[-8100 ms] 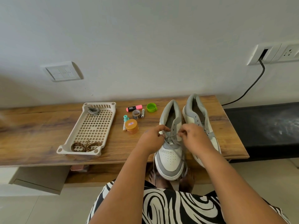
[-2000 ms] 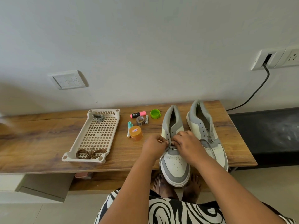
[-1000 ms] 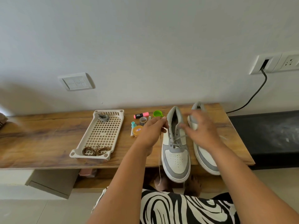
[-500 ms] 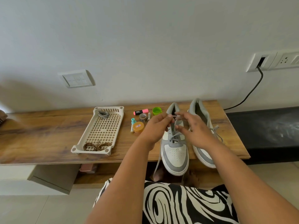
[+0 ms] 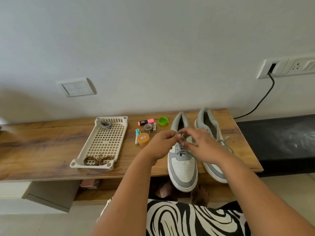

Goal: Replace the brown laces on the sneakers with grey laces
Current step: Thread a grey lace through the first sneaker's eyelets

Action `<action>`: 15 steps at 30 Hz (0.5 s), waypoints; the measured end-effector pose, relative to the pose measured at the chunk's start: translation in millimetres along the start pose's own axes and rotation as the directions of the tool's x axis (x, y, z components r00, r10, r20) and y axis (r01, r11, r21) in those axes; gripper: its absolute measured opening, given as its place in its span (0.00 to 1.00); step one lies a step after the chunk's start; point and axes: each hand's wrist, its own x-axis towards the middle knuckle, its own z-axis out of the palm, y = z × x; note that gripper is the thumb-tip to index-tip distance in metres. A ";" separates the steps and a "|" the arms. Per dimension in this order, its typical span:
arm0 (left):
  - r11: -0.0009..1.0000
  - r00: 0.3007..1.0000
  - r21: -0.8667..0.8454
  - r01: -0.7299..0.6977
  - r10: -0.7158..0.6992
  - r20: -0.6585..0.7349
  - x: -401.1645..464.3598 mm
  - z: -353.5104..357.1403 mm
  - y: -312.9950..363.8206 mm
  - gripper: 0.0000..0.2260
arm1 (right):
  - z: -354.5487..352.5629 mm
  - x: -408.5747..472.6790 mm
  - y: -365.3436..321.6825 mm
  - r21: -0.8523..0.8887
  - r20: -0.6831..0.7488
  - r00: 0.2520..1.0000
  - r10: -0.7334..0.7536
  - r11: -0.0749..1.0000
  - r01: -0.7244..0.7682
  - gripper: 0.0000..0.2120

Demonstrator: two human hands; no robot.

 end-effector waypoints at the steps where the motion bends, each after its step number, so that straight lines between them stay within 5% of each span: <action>1: 1.000 1.000 0.001 0.000 0.000 0.004 1.2 2.7 1.1 0.12 | 2.6 3.1 -2.0 -0.012 0.021 1.000 0.005 1.000 -0.005 0.04; 6: 0.998 0.994 0.005 0.069 -0.069 -0.087 3.8 -11.5 -10.7 0.13 | -20.5 3.0 27.8 -0.221 0.111 0.930 0.351 0.921 -0.322 0.10; 11: 0.995 0.989 0.053 0.081 -0.074 -0.128 6.3 -16.0 -18.3 0.13 | -38.1 -8.7 32.1 -0.590 -0.063 0.857 0.511 0.674 -0.445 0.08; 13: 0.994 0.994 0.084 0.063 -0.056 -0.093 9.1 -9.1 -18.9 0.12 | -31.0 -6.6 23.0 -0.554 -0.060 0.917 0.394 0.751 -0.359 0.14; 15: 0.994 0.999 0.107 0.038 -0.035 -0.029 12.0 1.2 -19.5 0.10 | -19.5 -3.4 10.0 -0.292 0.035 0.973 0.227 0.933 -0.208 0.19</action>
